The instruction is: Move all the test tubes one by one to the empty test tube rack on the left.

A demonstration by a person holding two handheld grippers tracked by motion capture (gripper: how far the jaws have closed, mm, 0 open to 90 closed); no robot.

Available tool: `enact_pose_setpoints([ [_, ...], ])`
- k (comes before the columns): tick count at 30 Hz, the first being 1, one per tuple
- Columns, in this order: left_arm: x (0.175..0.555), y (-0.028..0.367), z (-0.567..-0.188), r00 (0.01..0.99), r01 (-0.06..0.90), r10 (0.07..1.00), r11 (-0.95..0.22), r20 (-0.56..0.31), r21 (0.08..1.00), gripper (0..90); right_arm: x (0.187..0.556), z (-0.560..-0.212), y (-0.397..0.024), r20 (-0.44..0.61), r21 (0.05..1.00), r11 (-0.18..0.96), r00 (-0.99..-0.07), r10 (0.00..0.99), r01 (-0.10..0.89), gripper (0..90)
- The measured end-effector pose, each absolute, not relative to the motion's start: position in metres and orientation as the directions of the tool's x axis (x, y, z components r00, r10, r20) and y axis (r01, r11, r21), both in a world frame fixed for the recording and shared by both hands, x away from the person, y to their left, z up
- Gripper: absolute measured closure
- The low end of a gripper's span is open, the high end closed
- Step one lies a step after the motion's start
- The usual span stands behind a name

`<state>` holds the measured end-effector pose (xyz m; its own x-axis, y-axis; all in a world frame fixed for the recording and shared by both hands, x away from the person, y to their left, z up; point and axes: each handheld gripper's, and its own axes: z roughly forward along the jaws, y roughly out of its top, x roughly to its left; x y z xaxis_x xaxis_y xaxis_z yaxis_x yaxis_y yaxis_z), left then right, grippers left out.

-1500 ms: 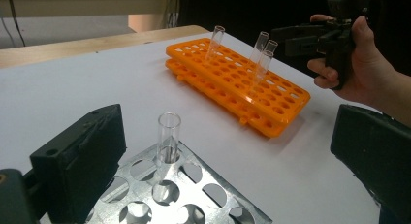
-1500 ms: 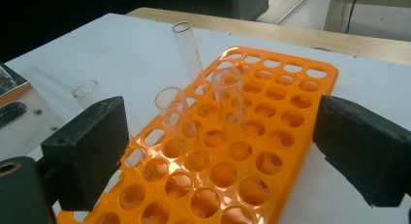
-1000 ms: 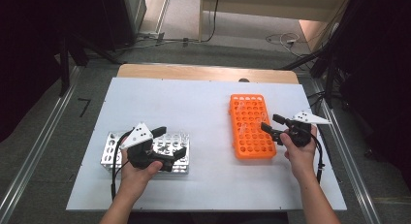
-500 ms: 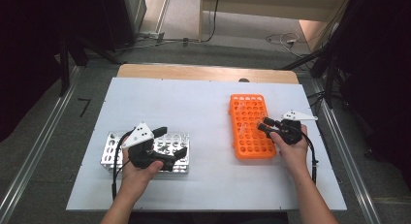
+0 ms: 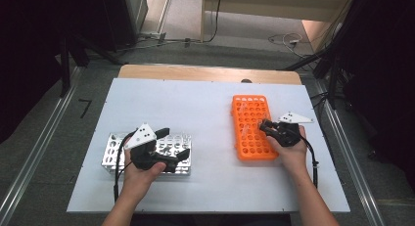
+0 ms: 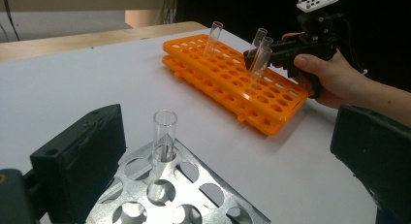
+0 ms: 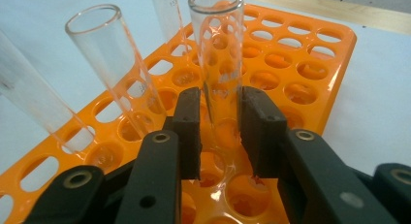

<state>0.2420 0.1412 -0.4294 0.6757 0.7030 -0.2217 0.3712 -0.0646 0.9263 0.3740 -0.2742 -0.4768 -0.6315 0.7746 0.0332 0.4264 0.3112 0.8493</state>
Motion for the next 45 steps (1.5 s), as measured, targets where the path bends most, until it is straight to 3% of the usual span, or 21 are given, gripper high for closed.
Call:
enact_pose_setpoints([
  [12, 0.241, 0.142, -0.428, 0.679, 0.368, 0.701, -0.068, -0.218, 0.927, 0.0, 0.373, -0.470, -0.280, 0.058, 0.867, 0.265, -0.614, 0.788, 0.422, 74.3],
  [32, 0.237, 0.141, -0.421, 0.686, 0.345, 0.701, -0.078, -0.194, 0.935, 0.0, 0.346, -0.417, -0.292, 0.071, 0.899, 0.221, -0.622, 0.780, 0.379, 74.3],
  [45, 0.236, 0.142, -0.418, 0.686, 0.337, 0.703, -0.081, -0.186, 0.938, 0.0, 0.317, -0.385, -0.267, 0.055, 0.909, 0.255, -0.702, 0.710, 0.329, 74.3],
])
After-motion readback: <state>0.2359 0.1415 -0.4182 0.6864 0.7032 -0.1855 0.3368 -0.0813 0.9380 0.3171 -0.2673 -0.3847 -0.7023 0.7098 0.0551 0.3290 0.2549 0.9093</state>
